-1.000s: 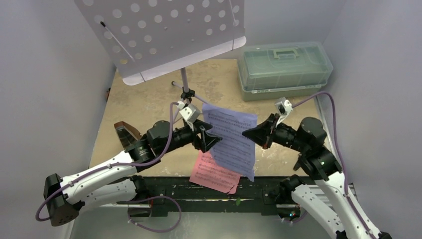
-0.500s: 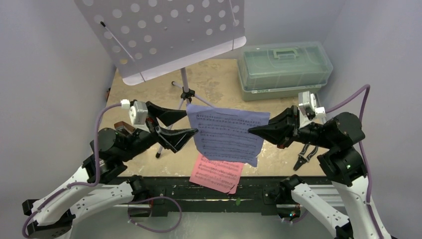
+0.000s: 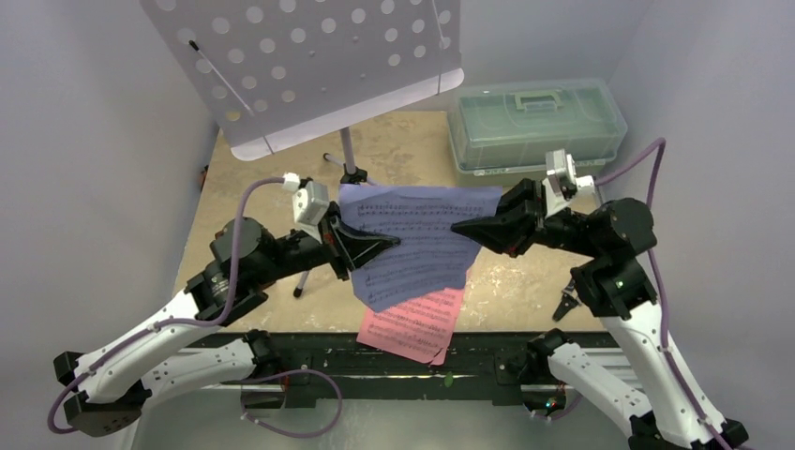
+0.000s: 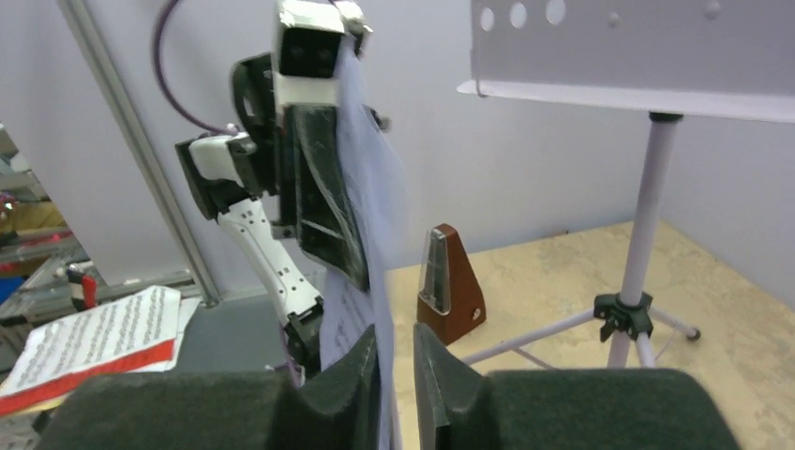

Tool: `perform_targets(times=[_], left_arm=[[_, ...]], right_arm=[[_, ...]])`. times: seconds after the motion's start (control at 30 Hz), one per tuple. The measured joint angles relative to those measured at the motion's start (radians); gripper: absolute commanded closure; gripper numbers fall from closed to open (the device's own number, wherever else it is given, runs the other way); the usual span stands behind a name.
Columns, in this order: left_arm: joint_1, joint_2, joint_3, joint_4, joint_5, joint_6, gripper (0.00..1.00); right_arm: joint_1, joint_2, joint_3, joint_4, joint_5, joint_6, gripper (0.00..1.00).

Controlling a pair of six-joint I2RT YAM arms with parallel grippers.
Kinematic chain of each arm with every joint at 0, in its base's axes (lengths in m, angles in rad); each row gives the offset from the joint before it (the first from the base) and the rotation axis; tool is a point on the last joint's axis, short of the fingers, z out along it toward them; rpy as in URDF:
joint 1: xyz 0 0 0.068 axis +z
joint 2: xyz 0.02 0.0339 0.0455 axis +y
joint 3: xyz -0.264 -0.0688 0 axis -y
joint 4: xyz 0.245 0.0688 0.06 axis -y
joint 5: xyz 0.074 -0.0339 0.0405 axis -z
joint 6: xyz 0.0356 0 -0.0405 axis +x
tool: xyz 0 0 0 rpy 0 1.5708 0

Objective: Set up the instrument practice props

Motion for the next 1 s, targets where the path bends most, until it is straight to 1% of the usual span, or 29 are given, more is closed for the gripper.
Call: perform_targets(times=[0.07,0.1,0.13,0.17,0.2,0.3,0.4,0.5,0.6,0.87,1.0], left_arm=[[0.000,-0.002,0.013,0.034,-0.032,0.005,1.00],[0.000,-0.005,0.019,0.065,-0.051,0.006,1.00],[0.000,-0.009,0.024,0.090,-0.066,0.008,1.00],[0.000,-0.015,0.029,0.117,-0.085,0.008,1.00],[0.000,-0.020,0.037,0.145,-0.106,0.009,1.00],[0.000,-0.024,0.090,0.197,-0.154,0.023,1.00],[0.000,-0.016,0.155,0.227,-0.184,0.033,1.00],[0.000,-0.015,0.205,0.244,-0.214,0.042,1.00],[0.000,-0.014,0.237,0.244,-0.236,0.054,1.00],[0.000,0.003,0.246,0.174,-0.283,0.060,1.00],[0.000,0.005,0.245,0.157,-0.317,0.060,1.00]], right_arm=[[0.000,0.028,-0.023,0.056,0.024,0.040,0.38],[0.000,0.037,-0.036,0.089,0.040,0.060,0.28],[0.000,0.047,-0.052,0.132,0.056,0.085,0.22],[0.000,0.057,-0.068,0.172,0.065,0.111,0.18],[0.000,0.072,-0.091,0.233,0.073,0.147,0.17],[0.000,0.140,-0.118,0.418,0.077,0.259,0.13],[0.002,0.225,-0.118,0.601,0.083,0.357,0.13],[0.005,0.290,-0.116,0.727,0.084,0.425,0.14],[0.005,0.336,-0.108,0.819,0.084,0.470,0.14],[0.005,0.407,-0.007,0.962,0.053,0.544,0.13],[0.012,0.432,0.029,1.032,0.029,0.581,0.18]])
